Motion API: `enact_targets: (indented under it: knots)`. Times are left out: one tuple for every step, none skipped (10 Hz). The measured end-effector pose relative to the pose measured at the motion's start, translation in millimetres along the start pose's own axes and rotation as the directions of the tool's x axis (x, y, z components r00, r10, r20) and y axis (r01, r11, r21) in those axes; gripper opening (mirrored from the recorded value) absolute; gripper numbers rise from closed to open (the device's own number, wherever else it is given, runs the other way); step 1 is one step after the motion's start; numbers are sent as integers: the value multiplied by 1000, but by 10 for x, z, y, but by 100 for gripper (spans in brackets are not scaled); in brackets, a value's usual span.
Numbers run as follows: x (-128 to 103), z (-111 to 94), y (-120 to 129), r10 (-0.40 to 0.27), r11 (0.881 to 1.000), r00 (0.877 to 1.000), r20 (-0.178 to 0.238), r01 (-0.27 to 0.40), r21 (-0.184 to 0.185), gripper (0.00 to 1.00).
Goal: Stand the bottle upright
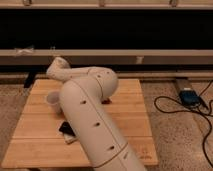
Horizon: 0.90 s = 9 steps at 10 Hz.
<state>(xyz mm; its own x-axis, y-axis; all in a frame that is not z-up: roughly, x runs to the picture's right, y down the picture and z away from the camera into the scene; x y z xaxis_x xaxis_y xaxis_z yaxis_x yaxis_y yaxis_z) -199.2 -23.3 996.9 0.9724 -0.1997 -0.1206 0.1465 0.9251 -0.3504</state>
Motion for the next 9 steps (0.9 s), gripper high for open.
enact_targets:
  knots:
    - [53,-82,-30,37,999,999,3,-37,-2,0]
    - [111,-182,-72,74,997,997,10,-74,-5,0]
    - [176,-331,-122,121,993,992,24,-121,-12,0]
    - [255,-456,-161,165,986,986,34,-164,-20,0]
    - [352,-573,-194,215,976,975,47,-214,-31,0]
    - [449,-649,-210,261,965,964,60,-259,-43,0]
    - [521,-667,-205,287,957,956,66,-284,-54,0]
    - [604,-649,-187,309,950,949,64,-305,-63,0]
    - [630,-628,-172,312,949,948,54,-309,-60,0]
